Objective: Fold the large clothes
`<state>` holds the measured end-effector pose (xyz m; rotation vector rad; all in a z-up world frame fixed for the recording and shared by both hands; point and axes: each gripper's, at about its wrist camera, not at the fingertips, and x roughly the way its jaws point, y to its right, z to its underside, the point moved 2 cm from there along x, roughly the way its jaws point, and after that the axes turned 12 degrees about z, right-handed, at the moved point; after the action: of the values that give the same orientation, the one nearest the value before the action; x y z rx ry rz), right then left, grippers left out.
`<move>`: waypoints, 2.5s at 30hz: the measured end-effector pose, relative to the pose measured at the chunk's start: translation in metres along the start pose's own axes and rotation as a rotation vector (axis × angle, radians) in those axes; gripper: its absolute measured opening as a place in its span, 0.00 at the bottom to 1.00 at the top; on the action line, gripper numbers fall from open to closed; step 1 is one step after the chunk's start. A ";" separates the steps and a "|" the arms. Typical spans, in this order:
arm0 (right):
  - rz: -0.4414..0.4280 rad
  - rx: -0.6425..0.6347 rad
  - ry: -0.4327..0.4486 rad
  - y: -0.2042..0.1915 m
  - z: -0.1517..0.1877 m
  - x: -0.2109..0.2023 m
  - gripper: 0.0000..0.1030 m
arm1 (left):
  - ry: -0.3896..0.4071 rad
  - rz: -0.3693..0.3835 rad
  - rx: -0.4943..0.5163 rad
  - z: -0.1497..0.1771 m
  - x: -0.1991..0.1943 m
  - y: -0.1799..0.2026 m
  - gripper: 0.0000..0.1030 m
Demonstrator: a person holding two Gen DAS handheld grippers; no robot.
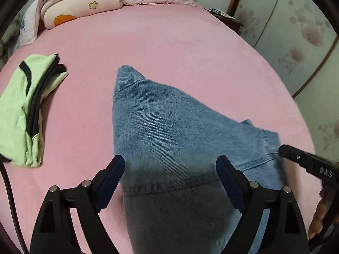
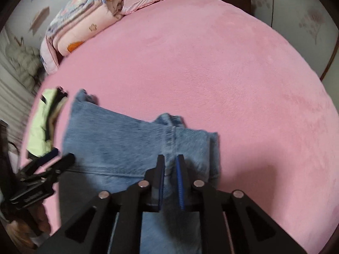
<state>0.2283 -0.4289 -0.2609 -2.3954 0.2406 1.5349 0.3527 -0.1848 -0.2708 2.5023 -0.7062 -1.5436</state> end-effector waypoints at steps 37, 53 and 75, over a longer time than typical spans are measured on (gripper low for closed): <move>-0.062 -0.138 0.006 0.008 0.038 -0.075 1.00 | -0.118 0.150 -0.111 0.056 -0.064 -0.017 1.00; -0.383 0.055 -0.287 0.051 0.049 0.063 1.00 | -0.218 0.413 -0.289 0.079 0.036 -0.063 0.99; -0.276 -0.117 -0.280 0.003 0.044 0.063 0.37 | -0.294 0.258 -0.130 0.083 0.052 -0.016 0.86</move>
<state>0.2165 -0.4170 -0.3359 -2.1486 -0.2348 1.7613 0.3049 -0.1820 -0.3579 2.0214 -0.8945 -1.8088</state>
